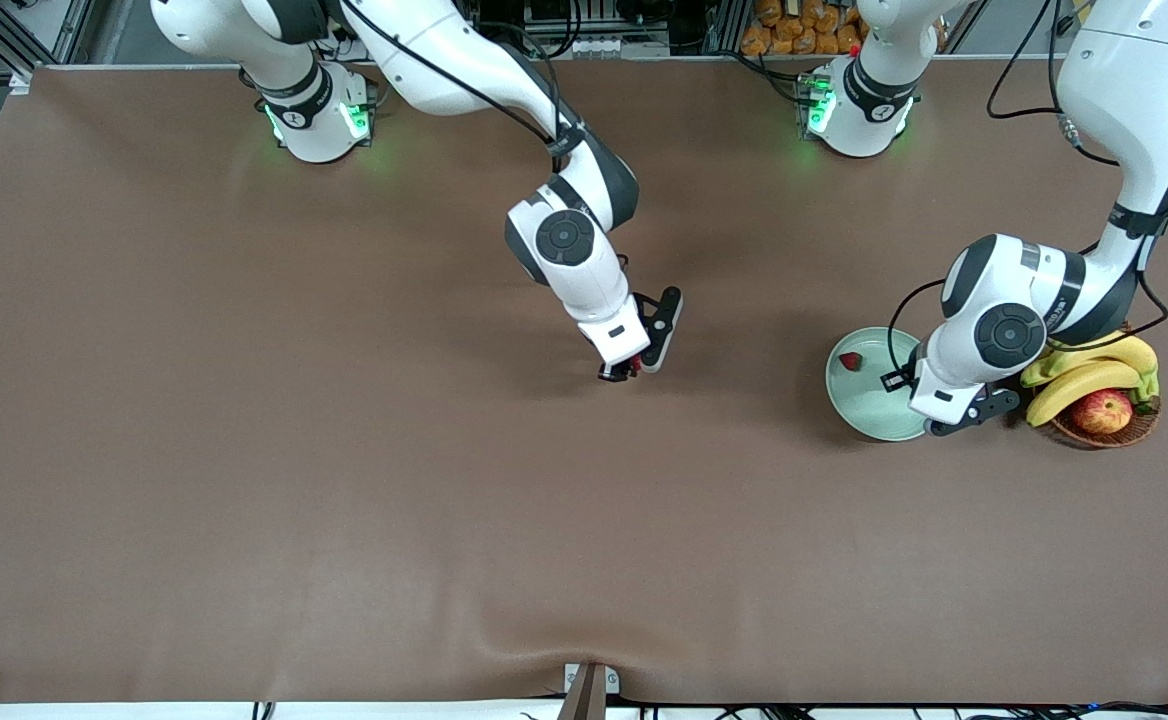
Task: Collect all strawberries into plate
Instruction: 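Release the strawberry into the plate while the right gripper releases one mid-table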
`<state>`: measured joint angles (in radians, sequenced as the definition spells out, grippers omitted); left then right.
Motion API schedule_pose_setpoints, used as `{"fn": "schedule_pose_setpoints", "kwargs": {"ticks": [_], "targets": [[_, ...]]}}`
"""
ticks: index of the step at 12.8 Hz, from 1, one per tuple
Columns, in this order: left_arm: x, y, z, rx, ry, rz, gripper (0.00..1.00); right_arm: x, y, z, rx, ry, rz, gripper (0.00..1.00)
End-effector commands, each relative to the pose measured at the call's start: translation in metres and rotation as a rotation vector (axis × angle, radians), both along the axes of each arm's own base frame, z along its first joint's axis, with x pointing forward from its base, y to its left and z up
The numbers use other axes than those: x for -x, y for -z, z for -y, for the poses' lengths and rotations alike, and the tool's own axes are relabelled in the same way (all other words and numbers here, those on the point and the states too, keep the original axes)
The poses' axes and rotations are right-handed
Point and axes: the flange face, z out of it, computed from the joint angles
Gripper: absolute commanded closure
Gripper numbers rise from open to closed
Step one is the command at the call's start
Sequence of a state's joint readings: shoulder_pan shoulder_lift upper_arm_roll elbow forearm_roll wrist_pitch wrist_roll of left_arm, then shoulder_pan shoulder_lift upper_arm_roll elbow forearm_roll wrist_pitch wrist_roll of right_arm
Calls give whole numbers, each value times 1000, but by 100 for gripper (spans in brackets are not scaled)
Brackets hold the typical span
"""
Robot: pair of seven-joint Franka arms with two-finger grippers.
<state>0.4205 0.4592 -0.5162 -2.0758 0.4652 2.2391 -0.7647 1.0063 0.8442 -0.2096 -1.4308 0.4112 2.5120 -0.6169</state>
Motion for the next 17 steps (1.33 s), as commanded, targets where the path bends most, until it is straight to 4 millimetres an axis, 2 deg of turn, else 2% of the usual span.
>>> {"fn": "schedule_pose_setpoints", "kwargs": {"ticks": [1,2,3,4,5,6,9,10,12,13,14,17], "targets": [[11,5,-9,16,7,37,100,-6,28,-8,-22,26,50,88],[10,4,-12,16,1,40,70,-11,34,-6,-28,34,67,84],[8,1,-11,14,2,48,11,-11,38,-7,-29,37,69,77],[7,-6,-10,10,5,59,0,-13,38,-4,-29,43,68,67],[6,-20,3,11,17,80,0,-13,38,-4,-29,44,68,20],[6,-34,22,13,32,97,0,-17,36,-2,-30,51,69,0],[8,-76,71,4,15,97,0,-32,13,9,-47,74,78,0],[8,-88,86,16,3,79,0,-46,7,24,-49,104,77,0],[3,-109,113,50,-29,66,0,-87,-27,74,-43,178,74,0],[4,-116,129,72,-53,72,0,-107,-41,99,-31,213,58,0],[6,-114,144,84,-76,66,0,-122,-52,122,-19,244,59,0],[13,-115,218,112,-147,80,0,-155,-83,175,7,331,97,0]]}}
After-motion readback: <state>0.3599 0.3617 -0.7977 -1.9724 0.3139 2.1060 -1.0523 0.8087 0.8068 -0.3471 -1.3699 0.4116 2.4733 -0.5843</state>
